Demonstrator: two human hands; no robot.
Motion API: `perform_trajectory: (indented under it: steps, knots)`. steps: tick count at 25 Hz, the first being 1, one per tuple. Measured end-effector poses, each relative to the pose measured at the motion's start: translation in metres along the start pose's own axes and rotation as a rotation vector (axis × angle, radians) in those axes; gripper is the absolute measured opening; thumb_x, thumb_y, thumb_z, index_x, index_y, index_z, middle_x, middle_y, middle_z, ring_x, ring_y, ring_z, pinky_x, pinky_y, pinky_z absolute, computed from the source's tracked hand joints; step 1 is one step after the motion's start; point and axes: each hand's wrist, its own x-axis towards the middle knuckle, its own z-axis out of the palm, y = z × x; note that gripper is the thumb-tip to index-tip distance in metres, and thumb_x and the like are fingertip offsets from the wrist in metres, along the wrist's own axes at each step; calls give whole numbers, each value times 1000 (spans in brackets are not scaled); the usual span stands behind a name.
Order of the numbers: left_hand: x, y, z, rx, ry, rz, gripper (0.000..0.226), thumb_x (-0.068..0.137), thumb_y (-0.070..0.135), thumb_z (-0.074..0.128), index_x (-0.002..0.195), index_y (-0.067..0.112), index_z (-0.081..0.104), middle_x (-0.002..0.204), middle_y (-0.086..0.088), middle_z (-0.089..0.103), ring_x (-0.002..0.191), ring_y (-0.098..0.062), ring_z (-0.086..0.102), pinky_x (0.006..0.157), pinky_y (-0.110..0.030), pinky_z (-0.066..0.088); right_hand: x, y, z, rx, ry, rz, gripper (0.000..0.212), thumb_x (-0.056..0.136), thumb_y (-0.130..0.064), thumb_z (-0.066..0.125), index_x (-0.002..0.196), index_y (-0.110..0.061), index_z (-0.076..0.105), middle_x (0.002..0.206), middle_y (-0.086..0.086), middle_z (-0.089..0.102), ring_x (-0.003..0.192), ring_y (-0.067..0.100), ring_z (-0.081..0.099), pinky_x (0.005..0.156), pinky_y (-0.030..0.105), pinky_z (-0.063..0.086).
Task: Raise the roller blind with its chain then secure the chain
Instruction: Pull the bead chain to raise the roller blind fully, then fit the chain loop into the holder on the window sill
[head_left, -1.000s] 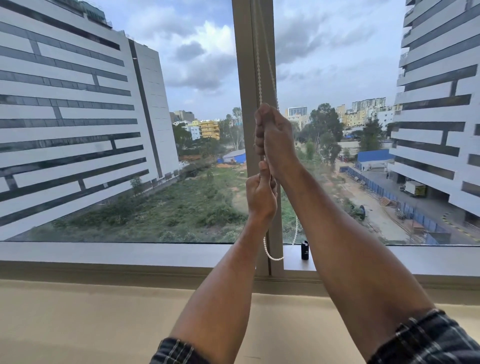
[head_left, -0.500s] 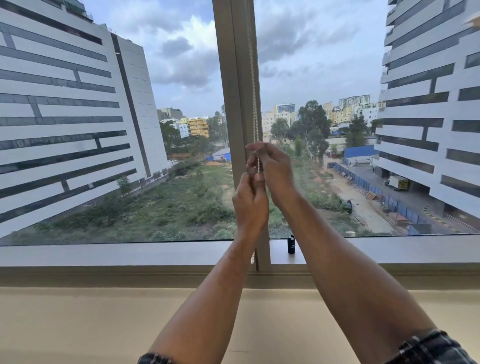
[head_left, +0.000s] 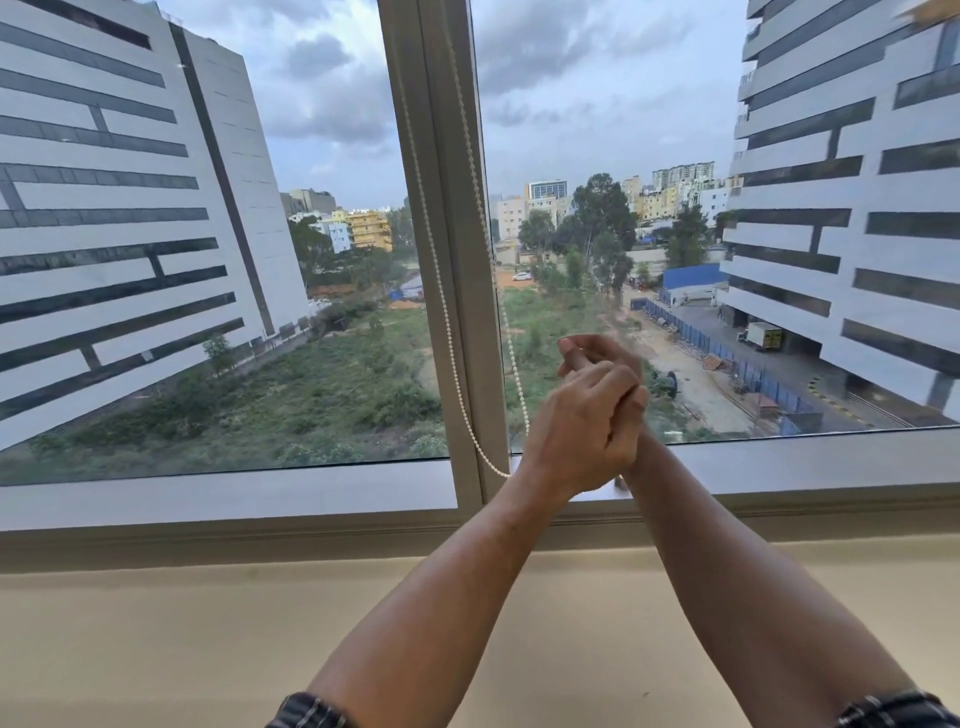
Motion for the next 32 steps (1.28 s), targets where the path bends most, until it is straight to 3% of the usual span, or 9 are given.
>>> perform_trajectory:
  steps: [1,2,4,7,12,15,19,27,32]
  knots:
    - [-6,-7,10,-1,-56,-60,18,97,18,55,82,9,57,81,-1,59,71,-20,54,62,-41,49,8,-1,-16,-427,179,-97,20,102,-11,60,84,-4,64,76,14,62,76,29,64,82,28,46]
    - [-13,-15,20,2,-101,-127,20,97,21,55,81,10,56,79,-1,58,69,-21,54,61,-41,48,12,6,-37,-829,42,-126,16,98,-11,67,82,-11,68,72,9,66,71,26,66,76,33,51]
    - [-26,-35,40,11,-170,-239,22,96,22,57,76,12,52,74,1,55,66,-21,50,60,-38,44,33,-8,-77,-1216,201,244,15,95,-9,70,85,-19,73,75,10,74,71,26,71,71,41,59]
    - [-43,-64,62,59,-179,-376,20,94,23,60,77,16,52,78,3,53,68,-19,50,64,-34,42,26,-14,-112,-1380,284,284,10,93,-14,69,98,-20,75,91,5,79,87,24,75,82,39,61]
    - [-59,-103,84,122,-25,-701,26,86,26,71,101,18,52,102,0,51,77,-18,53,69,-33,45,17,-19,-163,-1856,131,487,44,88,-42,72,127,-22,68,124,3,72,117,26,65,96,41,53]
    - [-59,-120,89,107,-44,-813,47,84,29,76,118,16,46,119,-6,49,87,-25,58,78,-35,48,9,-17,-183,-1977,14,572,58,89,-56,68,137,-24,63,137,5,66,130,28,57,101,44,50]
    - [-57,-147,97,127,-263,-954,69,84,36,78,139,13,45,133,-12,57,116,-30,60,92,-36,48,4,-13,-200,-2025,-114,620,57,92,-59,63,139,-26,63,139,4,64,129,26,58,99,42,52]
    - [-65,-168,111,81,-248,-976,31,91,15,71,121,15,65,120,-9,73,113,-29,66,87,-27,46,-3,-4,-207,-2019,-352,457,29,94,-27,70,118,-11,75,118,8,69,108,27,67,86,35,54]
    - [-64,-164,108,74,-284,-929,28,85,17,75,113,14,70,110,-4,75,102,-23,68,82,-25,48,-7,-1,-202,-1921,-327,332,22,95,-18,69,112,-5,73,114,12,71,102,32,68,85,40,55]
